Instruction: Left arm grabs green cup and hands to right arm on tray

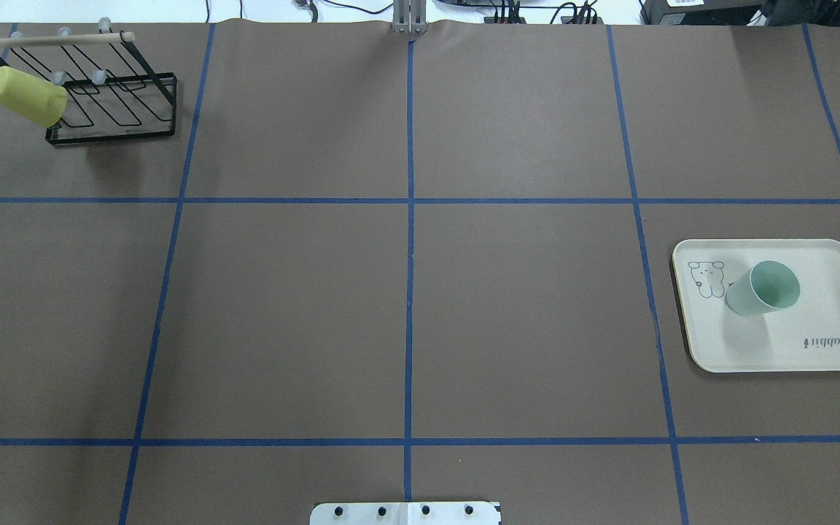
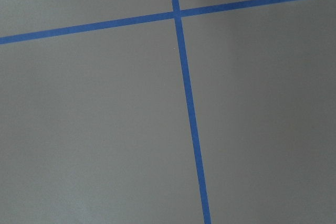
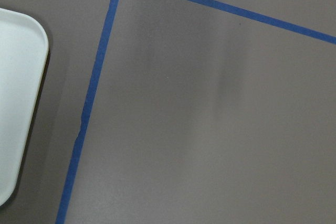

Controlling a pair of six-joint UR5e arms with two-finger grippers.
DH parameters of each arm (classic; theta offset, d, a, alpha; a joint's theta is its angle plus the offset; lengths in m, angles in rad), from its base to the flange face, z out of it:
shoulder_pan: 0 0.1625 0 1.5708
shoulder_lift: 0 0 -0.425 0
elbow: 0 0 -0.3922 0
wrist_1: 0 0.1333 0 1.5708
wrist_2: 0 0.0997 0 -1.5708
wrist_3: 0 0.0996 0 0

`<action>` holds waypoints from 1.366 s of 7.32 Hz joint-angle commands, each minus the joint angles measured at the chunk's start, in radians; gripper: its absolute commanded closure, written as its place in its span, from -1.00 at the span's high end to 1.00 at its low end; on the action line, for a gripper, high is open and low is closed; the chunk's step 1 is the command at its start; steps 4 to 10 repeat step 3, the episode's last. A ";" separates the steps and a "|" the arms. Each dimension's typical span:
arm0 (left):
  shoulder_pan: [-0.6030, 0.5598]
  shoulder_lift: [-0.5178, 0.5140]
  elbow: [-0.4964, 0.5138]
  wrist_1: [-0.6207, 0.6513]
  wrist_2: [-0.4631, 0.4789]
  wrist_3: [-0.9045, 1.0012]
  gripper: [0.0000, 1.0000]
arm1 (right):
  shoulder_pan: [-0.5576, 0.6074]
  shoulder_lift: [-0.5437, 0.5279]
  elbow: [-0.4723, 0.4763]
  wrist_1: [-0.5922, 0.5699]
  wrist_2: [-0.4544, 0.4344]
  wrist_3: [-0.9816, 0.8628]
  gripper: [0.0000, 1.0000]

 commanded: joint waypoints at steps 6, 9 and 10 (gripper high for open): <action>0.000 0.000 0.000 0.000 -0.001 0.001 1.00 | 0.000 -0.005 -0.003 0.000 -0.002 0.000 1.00; 0.000 0.000 0.000 0.000 -0.001 0.001 1.00 | 0.000 -0.005 -0.003 0.000 -0.002 0.000 1.00; 0.000 0.000 0.000 0.000 -0.001 0.001 1.00 | 0.000 -0.005 -0.003 0.000 -0.002 0.000 1.00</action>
